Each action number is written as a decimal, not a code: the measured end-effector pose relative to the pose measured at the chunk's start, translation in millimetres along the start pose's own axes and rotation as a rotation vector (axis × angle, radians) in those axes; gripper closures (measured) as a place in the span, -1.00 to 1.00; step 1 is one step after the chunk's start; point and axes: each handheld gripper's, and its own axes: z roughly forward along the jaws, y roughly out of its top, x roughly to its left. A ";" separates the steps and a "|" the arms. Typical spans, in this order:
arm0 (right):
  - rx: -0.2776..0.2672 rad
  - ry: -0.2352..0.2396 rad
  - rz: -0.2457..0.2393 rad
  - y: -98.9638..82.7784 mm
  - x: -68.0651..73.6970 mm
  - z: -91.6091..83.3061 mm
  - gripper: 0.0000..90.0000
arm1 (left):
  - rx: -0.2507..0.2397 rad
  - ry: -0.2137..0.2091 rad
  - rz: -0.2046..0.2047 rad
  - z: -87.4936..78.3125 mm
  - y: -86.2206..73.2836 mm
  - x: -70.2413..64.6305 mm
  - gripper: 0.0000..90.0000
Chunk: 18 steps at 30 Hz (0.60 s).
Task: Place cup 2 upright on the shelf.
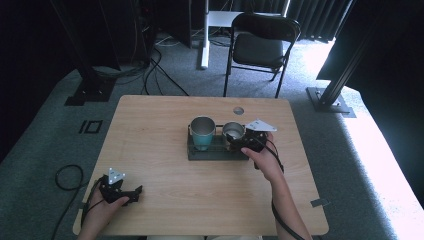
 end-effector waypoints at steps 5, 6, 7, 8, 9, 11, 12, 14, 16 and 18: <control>-0.009 0.001 0.007 -1.9 -3.6 -7.1 -0.75 | 0.000 0.000 0.000 0.0 0.0 0.0 -0.97; -0.011 -0.001 0.008 -2.2 -4.4 -8.4 -0.75 | 0.000 0.000 0.000 0.0 0.0 0.0 -0.97; -0.013 -0.002 0.006 -2.5 -5.2 -9.8 -0.75 | 0.000 0.000 0.000 0.0 0.0 0.0 -0.97; -0.013 0.000 0.005 -2.8 -5.7 -11.3 -0.75 | 0.000 0.000 0.000 0.0 0.0 0.0 -0.97; -0.015 0.002 0.005 -3.1 -6.2 -12.8 -0.75 | 0.000 0.000 0.000 0.0 0.0 0.0 -0.97; -0.022 0.006 0.014 -3.9 -7.6 -16.1 -0.75 | 0.000 0.000 0.000 0.0 0.0 0.0 -0.97; -0.023 0.006 0.014 -4.4 -8.5 -17.3 -0.75 | 0.000 0.000 0.000 0.0 0.0 0.0 -0.97; -0.021 0.004 0.010 -5.6 -9.5 -19.0 -0.75 | 0.000 0.000 0.000 0.0 0.0 0.0 -0.97; -0.019 0.007 0.009 -7.1 -10.7 -21.5 -0.75 | 0.000 0.000 0.000 0.0 0.0 -0.1 -0.97; -0.021 0.006 0.009 -8.2 -11.8 -23.6 -0.75 | 0.000 0.000 0.000 0.0 0.0 -0.1 -0.97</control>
